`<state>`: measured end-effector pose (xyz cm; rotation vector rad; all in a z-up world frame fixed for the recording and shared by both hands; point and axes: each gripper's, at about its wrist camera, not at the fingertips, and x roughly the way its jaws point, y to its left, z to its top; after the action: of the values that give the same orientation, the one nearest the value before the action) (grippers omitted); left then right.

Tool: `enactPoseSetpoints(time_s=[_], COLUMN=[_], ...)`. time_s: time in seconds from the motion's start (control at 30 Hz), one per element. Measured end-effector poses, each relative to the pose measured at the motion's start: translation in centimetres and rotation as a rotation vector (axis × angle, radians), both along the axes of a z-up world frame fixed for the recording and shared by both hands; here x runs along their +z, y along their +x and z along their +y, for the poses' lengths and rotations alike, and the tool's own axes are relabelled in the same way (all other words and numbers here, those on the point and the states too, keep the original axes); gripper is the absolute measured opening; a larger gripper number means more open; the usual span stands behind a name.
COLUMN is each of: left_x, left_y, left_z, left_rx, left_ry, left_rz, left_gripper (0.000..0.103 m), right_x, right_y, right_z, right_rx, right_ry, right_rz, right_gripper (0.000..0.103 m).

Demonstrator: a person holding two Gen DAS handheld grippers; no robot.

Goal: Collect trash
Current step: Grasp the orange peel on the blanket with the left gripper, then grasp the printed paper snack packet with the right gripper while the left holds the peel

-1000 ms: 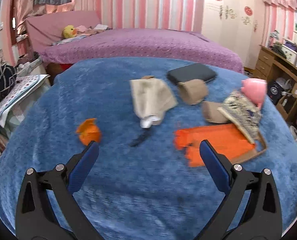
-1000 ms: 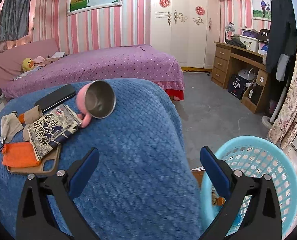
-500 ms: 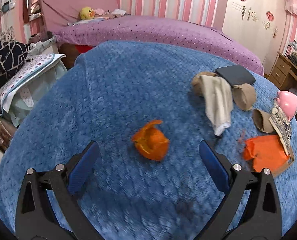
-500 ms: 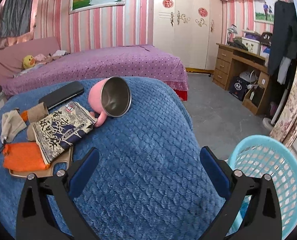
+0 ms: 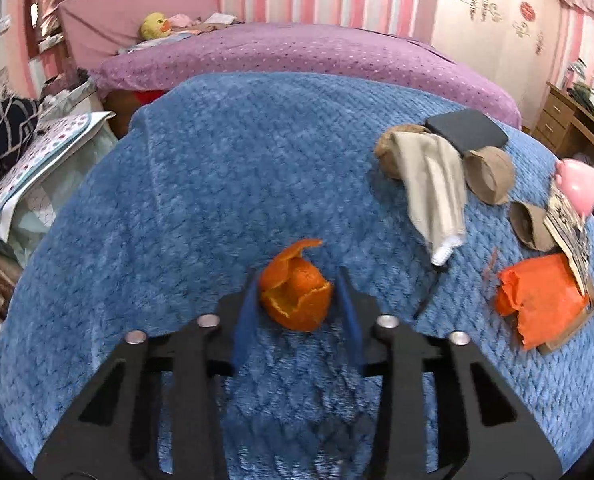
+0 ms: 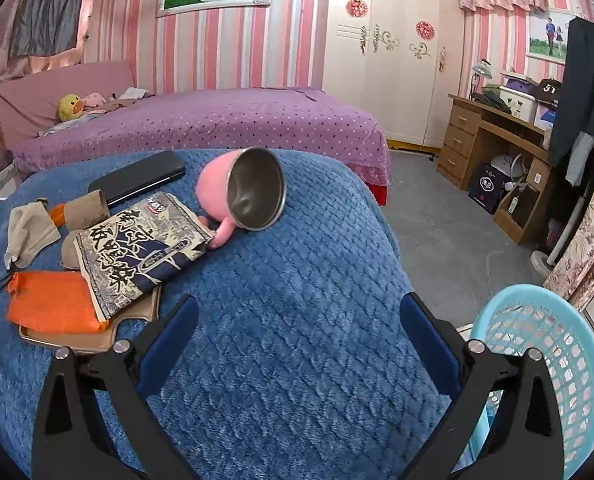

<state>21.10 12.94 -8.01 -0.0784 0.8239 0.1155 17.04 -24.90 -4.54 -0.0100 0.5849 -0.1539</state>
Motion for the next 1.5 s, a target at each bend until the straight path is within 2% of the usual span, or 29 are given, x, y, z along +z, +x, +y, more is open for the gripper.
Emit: enactPoseSetpoints(time_s=[0.1, 0.3, 0.4, 0.57, 0.7, 0.83, 0.87, 1.0, 1.03, 1.1, 1.17, 1.3, 1.5], left_x=[0.2, 1.2, 1.4, 1.3, 1.6, 1.4, 1.4, 1.5, 1.5, 1.5, 1.5, 1.6, 1.8], left_y=[-0.2, -0.8, -0.7, -0.1, 0.0, 0.2, 0.2, 0.2, 0.1, 0.0, -0.1, -0.2, -0.4], left_z=[-0.6, -1.0, -1.3, -1.2, -0.9, -0.8, -0.9, -1.2, -1.3, -1.2, -0.8, -0.1, -0.2], left_rx=[-0.002, 0.02, 0.038, 0.054, 0.061, 0.068, 0.067, 0.054, 0.052, 0.053, 0.065, 0.086, 0.088], left_ry=[0.025, 0.014, 0.039, 0.023, 0.02, 0.003, 0.0, 0.013, 0.017, 0.019, 0.012, -0.012, -0.002], left_rz=[-0.005, -0.039, -0.047, -0.037, -0.045, -0.037, -0.035, -0.041, -0.042, -0.042, -0.041, -0.044, -0.057], left_gripper=[0.026, 0.025, 0.025, 0.025, 0.025, 0.025, 0.025, 0.025, 0.025, 0.025, 0.025, 0.025, 0.025], right_x=[0.0, 0.0, 0.0, -0.1, -0.5, -1.5, -1.6, -1.4, -1.3, -1.1, -0.7, 0.1, 1.6], right_y=[0.0, 0.7, 1.1, 2.2, 3.4, 4.7, 4.8, 4.8, 4.7, 4.7, 4.4, 3.7, 3.4], right_z=[0.5, 3.1, 6.0, 10.4, 12.9, 14.6, 14.7, 14.1, 13.8, 13.3, 13.0, 12.5, 10.2], right_rx=[0.018, 0.078, 0.128, 0.197, 0.224, 0.233, 0.237, 0.26, 0.272, 0.265, 0.261, 0.238, 0.189], right_ry=[-0.011, -0.025, -0.058, -0.121, -0.158, -0.24, -0.243, -0.208, -0.188, -0.174, -0.161, -0.196, -0.192], right_rz=[0.001, 0.011, 0.016, 0.031, 0.075, 0.129, 0.131, 0.144, 0.144, 0.13, 0.109, 0.069, 0.037], right_gripper=[0.098, 0.098, 0.098, 0.098, 0.098, 0.097, 0.093, 0.061, 0.058, 0.042, 0.034, 0.031, 0.031])
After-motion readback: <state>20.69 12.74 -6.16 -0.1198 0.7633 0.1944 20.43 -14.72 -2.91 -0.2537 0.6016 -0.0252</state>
